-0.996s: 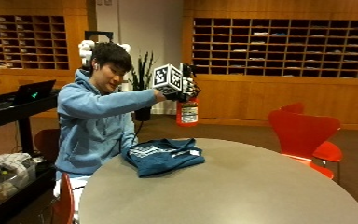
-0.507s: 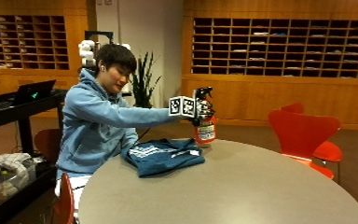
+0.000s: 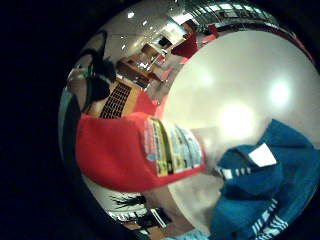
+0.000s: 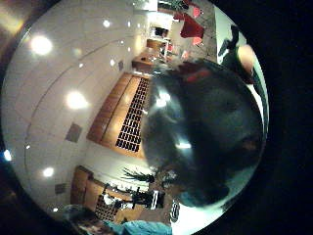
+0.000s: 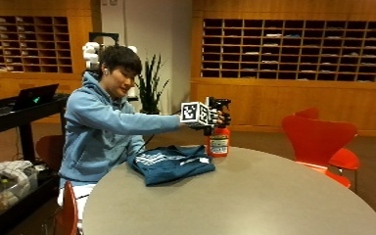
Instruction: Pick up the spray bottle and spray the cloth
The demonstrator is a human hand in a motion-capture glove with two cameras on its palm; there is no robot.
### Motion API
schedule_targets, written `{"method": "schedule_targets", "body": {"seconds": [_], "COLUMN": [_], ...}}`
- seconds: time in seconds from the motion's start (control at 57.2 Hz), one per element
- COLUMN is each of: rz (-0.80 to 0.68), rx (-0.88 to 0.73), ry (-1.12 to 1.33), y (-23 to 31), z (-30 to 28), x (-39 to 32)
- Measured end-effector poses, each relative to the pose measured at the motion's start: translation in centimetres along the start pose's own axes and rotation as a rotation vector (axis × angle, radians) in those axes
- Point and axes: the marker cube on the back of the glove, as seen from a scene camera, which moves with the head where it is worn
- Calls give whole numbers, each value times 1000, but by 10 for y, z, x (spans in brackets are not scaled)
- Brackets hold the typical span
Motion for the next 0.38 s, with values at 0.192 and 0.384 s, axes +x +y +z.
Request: {"method": "schedule_targets", "body": {"seconds": [0.192,0.384], "rz": [-14,-43], "rx": [-7,27], "ry": [-89,-184], "y": [14,37], "z": [-17,-43], "x": [16,15]}}
